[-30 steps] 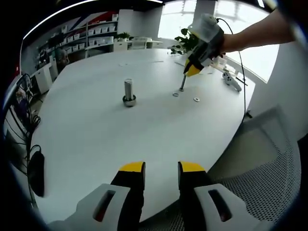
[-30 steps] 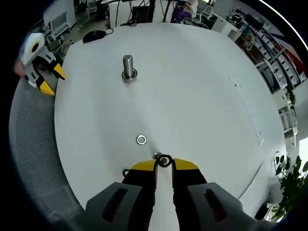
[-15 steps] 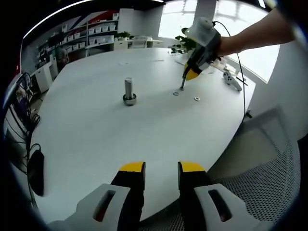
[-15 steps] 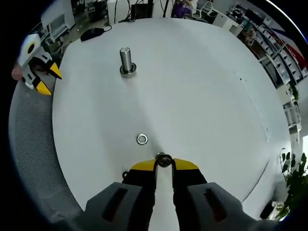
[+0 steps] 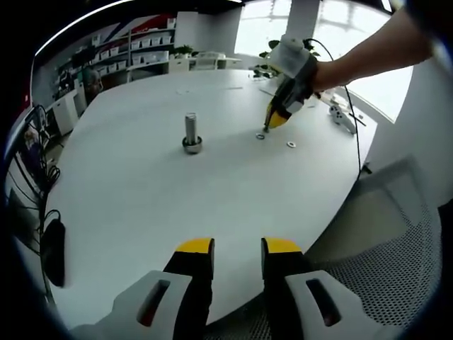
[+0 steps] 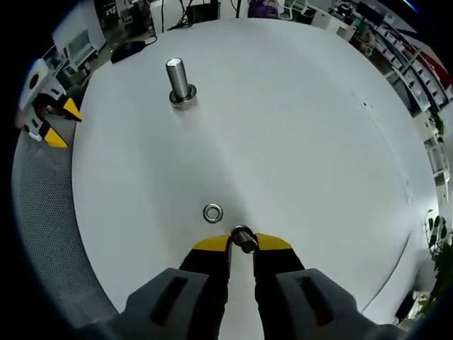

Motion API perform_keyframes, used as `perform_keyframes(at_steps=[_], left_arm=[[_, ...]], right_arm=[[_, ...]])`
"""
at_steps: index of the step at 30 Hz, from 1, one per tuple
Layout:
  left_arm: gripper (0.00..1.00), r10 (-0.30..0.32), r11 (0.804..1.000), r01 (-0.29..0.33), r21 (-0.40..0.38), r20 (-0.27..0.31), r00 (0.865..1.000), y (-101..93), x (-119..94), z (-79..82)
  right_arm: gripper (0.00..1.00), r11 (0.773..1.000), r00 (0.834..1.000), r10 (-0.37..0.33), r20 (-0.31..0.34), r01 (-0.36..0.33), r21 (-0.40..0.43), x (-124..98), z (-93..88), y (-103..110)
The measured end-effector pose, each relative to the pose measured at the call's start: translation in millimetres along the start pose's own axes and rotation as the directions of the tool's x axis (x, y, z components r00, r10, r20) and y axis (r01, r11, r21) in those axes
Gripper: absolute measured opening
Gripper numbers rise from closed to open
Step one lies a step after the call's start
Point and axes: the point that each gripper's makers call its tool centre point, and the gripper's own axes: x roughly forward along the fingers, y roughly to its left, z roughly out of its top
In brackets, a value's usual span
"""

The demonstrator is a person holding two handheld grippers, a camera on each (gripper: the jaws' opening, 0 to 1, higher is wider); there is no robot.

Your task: Place the washer onto the threaded stud by aligning its center hole with the stud, sliding it down to the base, and recovering from edge contact or off-axis alignment until the washer reaches the visible bottom stop.

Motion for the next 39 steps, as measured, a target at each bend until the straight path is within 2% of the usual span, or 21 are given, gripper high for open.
perform_keyframes(at_steps=[5,14,20,26,29,39], left_arm=[[0.24,0.0,1.0,0.0,0.005,-0.008,1.0,-0.5,1,-1.3],[0.24,0.008,1.0,-0.008,-0.008,-0.009,1.0,1.8,0,-1.8],[0.24,0.011,1.0,-0.011,-0.003,-0.01,1.0,2.2,0,-2.1],[0.24,0.017,1.0,-0.017,-0.011,-0.009,1.0,4.0,0,-2.1],[0.24,0.018,1.0,-0.018,-0.007,-0.009,1.0,3.7,0,-2.0],[0.24,0.028,1.0,-0.028,-0.007,-0.009,1.0,5.3,0,-2.0]], right_arm=[[0.14,1.0,1.0,0.004,-0.004,-0.004,-0.029,3,-0.3,4],[0.19,1.0,1.0,0.012,0.009,-0.012,0.027,3,-4.3,6],[0.21,0.999,1.0,0.014,0.004,-0.014,0.052,-2,-16.8,8],[0.24,0.998,0.999,0.035,0.004,-0.035,0.058,-9,-27.9,17],[0.25,0.997,0.997,0.07,0.029,-0.071,0.044,-12,-29.0,29],[0.26,0.997,0.997,0.083,-0.008,-0.083,0.008,-12,-43.2,46]])
